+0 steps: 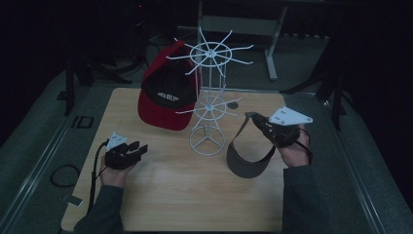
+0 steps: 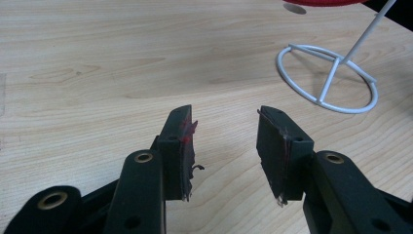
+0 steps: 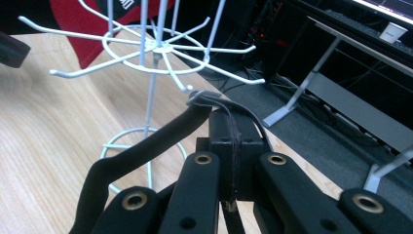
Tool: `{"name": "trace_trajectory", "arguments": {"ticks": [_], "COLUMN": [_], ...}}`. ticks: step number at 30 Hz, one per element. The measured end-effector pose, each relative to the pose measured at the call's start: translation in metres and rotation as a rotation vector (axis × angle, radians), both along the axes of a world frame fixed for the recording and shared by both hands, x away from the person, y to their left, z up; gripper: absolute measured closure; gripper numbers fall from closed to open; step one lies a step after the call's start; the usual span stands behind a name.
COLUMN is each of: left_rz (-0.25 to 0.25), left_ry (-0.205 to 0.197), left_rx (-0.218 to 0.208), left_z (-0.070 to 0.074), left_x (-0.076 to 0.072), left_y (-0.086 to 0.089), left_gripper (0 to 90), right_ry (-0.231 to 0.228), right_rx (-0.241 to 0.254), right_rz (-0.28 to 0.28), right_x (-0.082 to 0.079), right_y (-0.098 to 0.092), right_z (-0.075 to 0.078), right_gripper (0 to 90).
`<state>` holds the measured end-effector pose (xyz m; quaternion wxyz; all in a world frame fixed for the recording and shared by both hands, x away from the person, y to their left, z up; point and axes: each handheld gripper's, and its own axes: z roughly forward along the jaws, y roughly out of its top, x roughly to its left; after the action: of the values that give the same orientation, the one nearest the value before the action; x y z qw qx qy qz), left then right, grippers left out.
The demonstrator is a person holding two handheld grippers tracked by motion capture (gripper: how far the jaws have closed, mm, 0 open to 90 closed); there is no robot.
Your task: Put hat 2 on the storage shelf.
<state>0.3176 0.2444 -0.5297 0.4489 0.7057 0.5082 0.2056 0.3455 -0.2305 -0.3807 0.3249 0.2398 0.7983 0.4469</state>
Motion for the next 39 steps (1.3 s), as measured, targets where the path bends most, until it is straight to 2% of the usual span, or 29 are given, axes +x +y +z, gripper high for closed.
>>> {"name": "trace_trajectory", "arguments": {"ticks": [13,23,39], "left_rz": [0.000,0.003,0.007], "left_ry": [0.002,0.000,0.000], "left_rx": [0.000,0.001,0.000], "left_z": [0.000,0.000,-0.001], "left_x": [0.000,0.001,0.001], "left_y": [0.000,0.001,0.001], "left_gripper": [57.9,57.6,57.1], "right_ry": [-0.014,-0.049,-0.104], "right_rx": [0.010,0.012,0.036], "right_rz": [0.037,0.064,0.057], "right_x": [-0.010,-0.015,-0.015], "right_y": [0.000,0.003,0.005], "right_z": [0.009,0.018,0.034], "right_gripper": [89.9,89.9,89.9]}}
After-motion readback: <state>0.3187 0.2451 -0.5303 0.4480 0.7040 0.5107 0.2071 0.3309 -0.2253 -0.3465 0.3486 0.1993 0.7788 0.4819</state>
